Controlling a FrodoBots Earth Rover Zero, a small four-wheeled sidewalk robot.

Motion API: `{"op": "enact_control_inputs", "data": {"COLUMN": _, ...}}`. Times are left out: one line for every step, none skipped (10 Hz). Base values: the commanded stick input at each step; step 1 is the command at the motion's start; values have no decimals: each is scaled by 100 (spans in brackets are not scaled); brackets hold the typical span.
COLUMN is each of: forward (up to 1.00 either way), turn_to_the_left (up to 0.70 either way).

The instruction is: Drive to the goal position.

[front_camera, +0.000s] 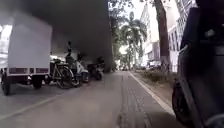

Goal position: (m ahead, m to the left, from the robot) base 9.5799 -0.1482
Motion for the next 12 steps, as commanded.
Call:
{"op": "enact_control_inputs", "data": {"forward": 70, "turn_to_the_left": -14}}
{"op": "enact_control_inputs", "data": {"forward": 0, "turn_to_the_left": 0}}
{"op": "enact_control_inputs", "data": {"forward": 0, "turn_to_the_left": 0}}
{"op": "enact_control_inputs", "data": {"forward": 0, "turn_to_the_left": 0}}
{"op": "enact_control_inputs", "data": {"forward": 0, "turn_to_the_left": 0}}
{"op": "enact_control_inputs", "data": {"forward": 0, "turn_to_the_left": 0}}
{"op": "enact_control_inputs", "data": {"forward": 0, "turn_to_the_left": 0}}
{"op": "enact_control_inputs", "data": {"forward": 0, "turn_to_the_left": 0}}
{"op": "enact_control_inputs", "data": {"forward": 0, "turn_to_the_left": 0}}
{"op": "enact_control_inputs", "data": {"forward": 0, "turn_to_the_left": 0}}
{"op": "enact_control_inputs", "data": {"forward": 28, "turn_to_the_left": 0}}
{"op": "enact_control_inputs", "data": {"forward": 70, "turn_to_the_left": 0}}
